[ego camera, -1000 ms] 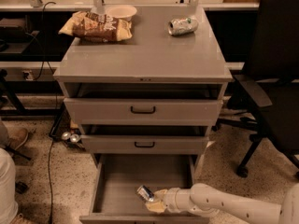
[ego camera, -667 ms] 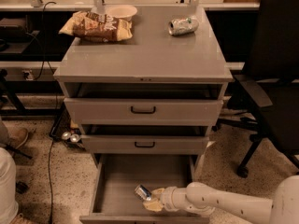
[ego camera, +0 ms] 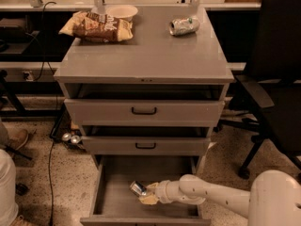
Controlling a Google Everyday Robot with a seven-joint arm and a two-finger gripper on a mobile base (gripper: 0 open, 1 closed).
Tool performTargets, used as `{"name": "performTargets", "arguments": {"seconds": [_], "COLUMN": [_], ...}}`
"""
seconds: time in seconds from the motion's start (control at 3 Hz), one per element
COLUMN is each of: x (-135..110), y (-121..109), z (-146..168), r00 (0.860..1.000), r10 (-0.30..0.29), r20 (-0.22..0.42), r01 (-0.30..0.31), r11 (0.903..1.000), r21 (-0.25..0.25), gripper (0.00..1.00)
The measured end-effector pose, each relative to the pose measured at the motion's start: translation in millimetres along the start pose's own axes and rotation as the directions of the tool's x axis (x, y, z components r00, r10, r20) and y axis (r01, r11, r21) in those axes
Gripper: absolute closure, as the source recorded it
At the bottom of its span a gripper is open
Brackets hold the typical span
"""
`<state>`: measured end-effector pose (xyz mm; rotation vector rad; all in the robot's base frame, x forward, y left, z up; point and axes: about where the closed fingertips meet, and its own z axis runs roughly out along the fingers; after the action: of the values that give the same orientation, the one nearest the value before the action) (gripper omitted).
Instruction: Place redbull can into bottom drawer
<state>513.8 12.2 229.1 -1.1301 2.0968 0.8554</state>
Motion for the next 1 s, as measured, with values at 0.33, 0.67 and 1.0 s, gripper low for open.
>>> {"name": "performTargets", "arguments": {"seconds": [0.33,0.67,1.0], "x": [-11,-13,-8], "y": [-18,-29,-33], "z": [24,44,65], "r00": [0.999,0.999,0.999], "r10": [-0.038,-0.046,-0.037], "r20": [0.02,0.021,0.0], "r01": [0.038,0.047,0.037], "r11": [0.9991,0.9982,0.9971], "r21": [-0.019,-0.038,-0.066], "gripper": [1.0,0.98,0.67]}}
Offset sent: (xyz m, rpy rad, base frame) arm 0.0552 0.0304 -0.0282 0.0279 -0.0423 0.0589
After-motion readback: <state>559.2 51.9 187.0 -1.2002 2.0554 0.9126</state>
